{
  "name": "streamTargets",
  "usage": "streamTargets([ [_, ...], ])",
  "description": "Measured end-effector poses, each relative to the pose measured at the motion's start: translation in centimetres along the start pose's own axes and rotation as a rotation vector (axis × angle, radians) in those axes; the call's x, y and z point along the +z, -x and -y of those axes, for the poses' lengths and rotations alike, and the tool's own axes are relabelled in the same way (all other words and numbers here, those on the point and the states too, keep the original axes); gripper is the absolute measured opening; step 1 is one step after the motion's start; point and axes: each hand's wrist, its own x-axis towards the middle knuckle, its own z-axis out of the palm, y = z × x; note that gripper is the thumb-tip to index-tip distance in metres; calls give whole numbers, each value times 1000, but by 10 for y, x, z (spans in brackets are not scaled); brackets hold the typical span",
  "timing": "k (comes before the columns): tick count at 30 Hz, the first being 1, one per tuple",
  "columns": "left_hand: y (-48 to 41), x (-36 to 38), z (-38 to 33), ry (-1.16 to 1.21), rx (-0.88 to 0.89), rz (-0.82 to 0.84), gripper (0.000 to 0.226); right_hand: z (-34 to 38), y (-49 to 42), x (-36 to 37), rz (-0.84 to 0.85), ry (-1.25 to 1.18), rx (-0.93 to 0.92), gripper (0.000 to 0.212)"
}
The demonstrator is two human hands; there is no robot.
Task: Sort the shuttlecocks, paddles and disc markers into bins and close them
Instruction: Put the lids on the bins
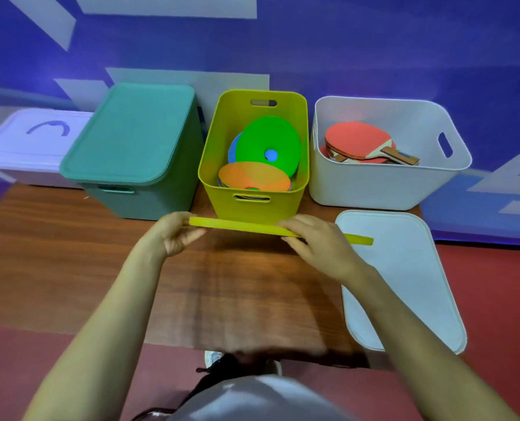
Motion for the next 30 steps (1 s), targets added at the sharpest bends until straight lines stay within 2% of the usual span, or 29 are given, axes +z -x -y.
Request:
streamTargets([
  [3,8,10,12,211,5,11,34,2,-6,-8,-155,-94,45,32],
  [5,11,19,26,88,81,-20,34,4,-17,-18,-242,-286,96,35],
  [8,17,32,40,-164,211,22,41,9,-37,-32,-308,-475,169,37],
  [10,22,36,40,-191,303,20,43,10,-51,-38,-323,-576,224,38],
  [12,26,36,35,-171,447,-26,34,9,-66,-41,-358,-658,280,39],
  [16,36,31,6,-188,700,-179,27,-11,-97,-41,-470,-630,452,29],
  [18,37,31,-19,-262,787,-243,29,-20,-113,-41,-443,-556,535,25],
  [20,30,32,-47,-321,845,-236,33,-24,-127,-41,-422,-627,659,12],
  [23,15,41,-80,-353,800,-131,39,-32,-144,-37,-369,-771,808,13],
  [26,-2,50,-98,-334,700,-33,46,-74,-160,-17,-381,-817,838,60],
  [27,-10,53,-104,-346,684,-32,48,-79,-165,-15,-378,-802,844,63],
  [30,-30,62,-118,-461,675,-67,51,-65,-180,-23,-372,-760,877,32],
])
